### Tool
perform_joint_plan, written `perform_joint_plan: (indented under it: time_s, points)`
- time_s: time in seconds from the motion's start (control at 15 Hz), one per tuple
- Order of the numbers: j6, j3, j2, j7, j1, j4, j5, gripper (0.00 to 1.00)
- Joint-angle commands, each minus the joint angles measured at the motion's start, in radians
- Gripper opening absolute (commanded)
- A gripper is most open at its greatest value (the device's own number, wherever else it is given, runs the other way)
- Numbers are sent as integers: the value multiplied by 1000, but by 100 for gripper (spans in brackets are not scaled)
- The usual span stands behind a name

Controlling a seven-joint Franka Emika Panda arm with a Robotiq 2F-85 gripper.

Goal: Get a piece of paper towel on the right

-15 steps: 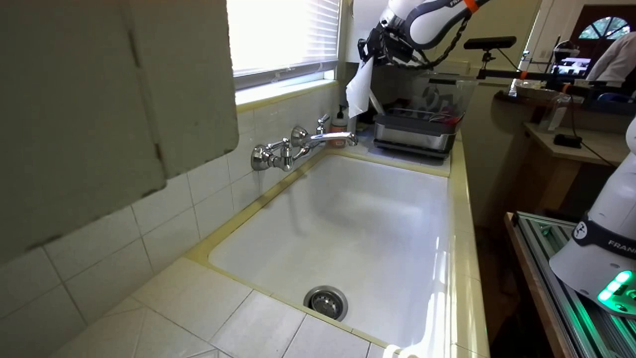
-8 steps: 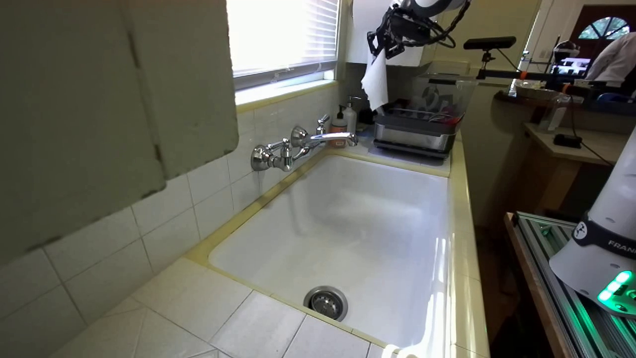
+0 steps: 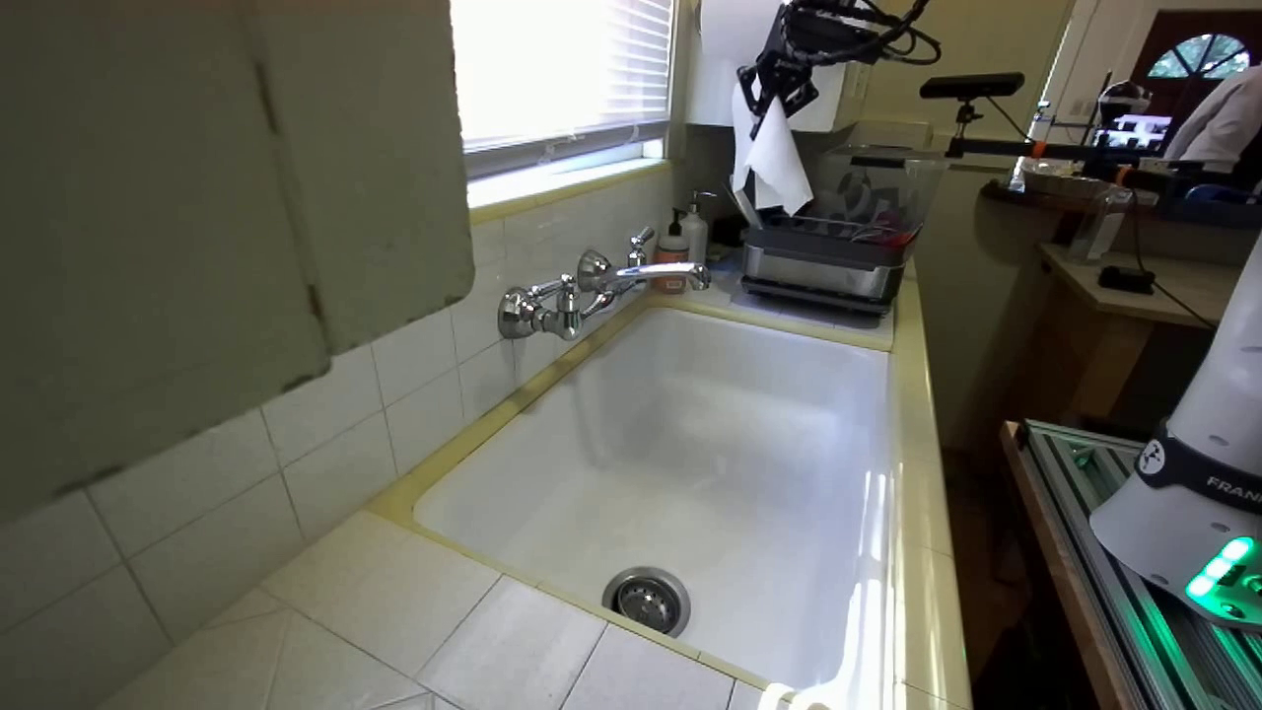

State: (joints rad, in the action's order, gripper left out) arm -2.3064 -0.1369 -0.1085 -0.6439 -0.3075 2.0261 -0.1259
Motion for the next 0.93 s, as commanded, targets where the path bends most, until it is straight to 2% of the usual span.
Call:
perform_joint_plan:
  time_s: [0.0, 0.27, 0.87]
  points:
    - [104, -27, -30, 91, 37, 3, 75, 0]
    - [205, -31, -30, 177, 51, -12, 125, 0]
    - [323, -23, -16, 326, 81, -24, 103, 0]
